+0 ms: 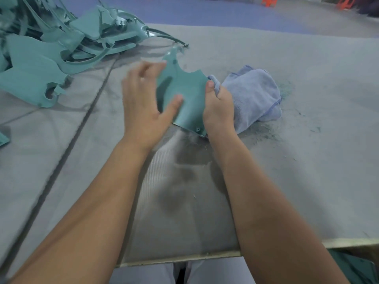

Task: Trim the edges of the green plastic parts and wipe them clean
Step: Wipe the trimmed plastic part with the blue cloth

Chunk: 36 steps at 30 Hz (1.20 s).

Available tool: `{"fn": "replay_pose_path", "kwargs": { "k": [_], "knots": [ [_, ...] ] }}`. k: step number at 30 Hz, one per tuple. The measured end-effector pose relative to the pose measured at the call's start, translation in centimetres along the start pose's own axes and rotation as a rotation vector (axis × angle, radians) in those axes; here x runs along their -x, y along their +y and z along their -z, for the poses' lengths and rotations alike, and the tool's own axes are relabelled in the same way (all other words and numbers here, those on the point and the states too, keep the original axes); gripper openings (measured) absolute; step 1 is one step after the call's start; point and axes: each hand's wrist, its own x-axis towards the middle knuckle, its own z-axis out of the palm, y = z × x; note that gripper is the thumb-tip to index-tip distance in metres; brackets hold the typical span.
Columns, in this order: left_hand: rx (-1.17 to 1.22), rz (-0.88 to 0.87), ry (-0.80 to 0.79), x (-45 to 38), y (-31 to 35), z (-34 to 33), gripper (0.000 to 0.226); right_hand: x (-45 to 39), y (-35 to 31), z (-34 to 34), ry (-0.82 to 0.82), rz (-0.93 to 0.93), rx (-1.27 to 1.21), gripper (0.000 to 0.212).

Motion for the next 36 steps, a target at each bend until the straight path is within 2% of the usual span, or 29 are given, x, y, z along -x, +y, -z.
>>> {"fn": "replay_pose_path", "kwargs": {
  "k": [2,4,6,9,12,14,15,18,19,20,22,23,25,28,30,33,36],
  "knots": [
    [0.048,-0.125,-0.235,0.2,0.7,0.1,0.092,-0.4,-0.1,0.2,0.061,-0.045,-0.053,0.036],
    [-0.038,-0.119,-0.433,0.4,0.9,-0.1,0.113,-0.4,-0.2,0.4,0.095,-0.071,-0.075,0.032],
    [-0.199,-0.144,-0.459,0.7,0.7,-0.4,0.107,-0.1,-0.4,0.5,0.101,-0.067,-0.065,0.028],
    [-0.338,-0.149,-0.421,0.7,1.1,-0.7,0.077,-0.1,-0.8,0.3,0.045,-0.119,-0.098,0.033],
    [-0.288,-0.081,-0.43,0.5,1.7,-0.8,0.075,-0.3,-1.3,0.8,0.016,-0.25,-0.367,0.045],
    [-0.054,0.032,-0.317,0.3,1.6,-0.6,0.069,-0.5,-1.0,1.9,0.082,-0.35,-0.571,0.044],
    [0.098,0.119,-0.209,0.2,1.6,-0.6,0.064,-0.6,-0.9,2.3,0.101,-0.403,-0.581,0.042],
    [0.593,0.506,0.166,-0.5,1.9,-0.4,0.023,-0.3,-1.4,1.8,0.113,-0.45,-0.5,0.042],
    [0.772,0.645,0.241,-0.8,2.0,-0.2,0.015,-0.1,-1.5,1.4,0.111,-0.349,-0.447,0.037],
    [0.954,0.779,0.276,-1.1,1.8,-0.1,0.013,0.1,-1.6,1.0,0.131,-0.167,-0.354,0.03],
    [1.229,1.008,0.267,-1.4,1.0,0.0,0.015,0.3,-1.0,0.7,0.14,0.183,-0.123,0.023],
    [1.278,1.095,0.238,-1.4,0.7,-0.1,0.018,0.3,-0.9,0.7,0.126,0.28,-0.024,0.02],
    [1.292,1.183,0.173,-1.2,0.3,-0.5,0.02,0.3,-0.5,0.5,0.134,0.356,0.134,0.017],
    [1.27,1.194,0.103,-0.8,0.2,-1.2,0.028,0.4,0.1,0.0,0.209,0.413,0.262,0.017],
    [1.252,1.16,0.064,-0.6,0.2,-1.4,0.032,0.5,0.3,-0.6,0.172,0.404,0.328,0.015],
    [1.268,1.072,-0.031,-0.4,0.4,-1.3,0.033,0.6,0.5,-1.7,0.114,0.428,0.398,0.017],
    [1.277,0.942,-0.094,-0.3,1.1,-1.2,0.041,0.7,0.6,-2.2,0.151,0.46,0.461,0.013]
  ]
}}
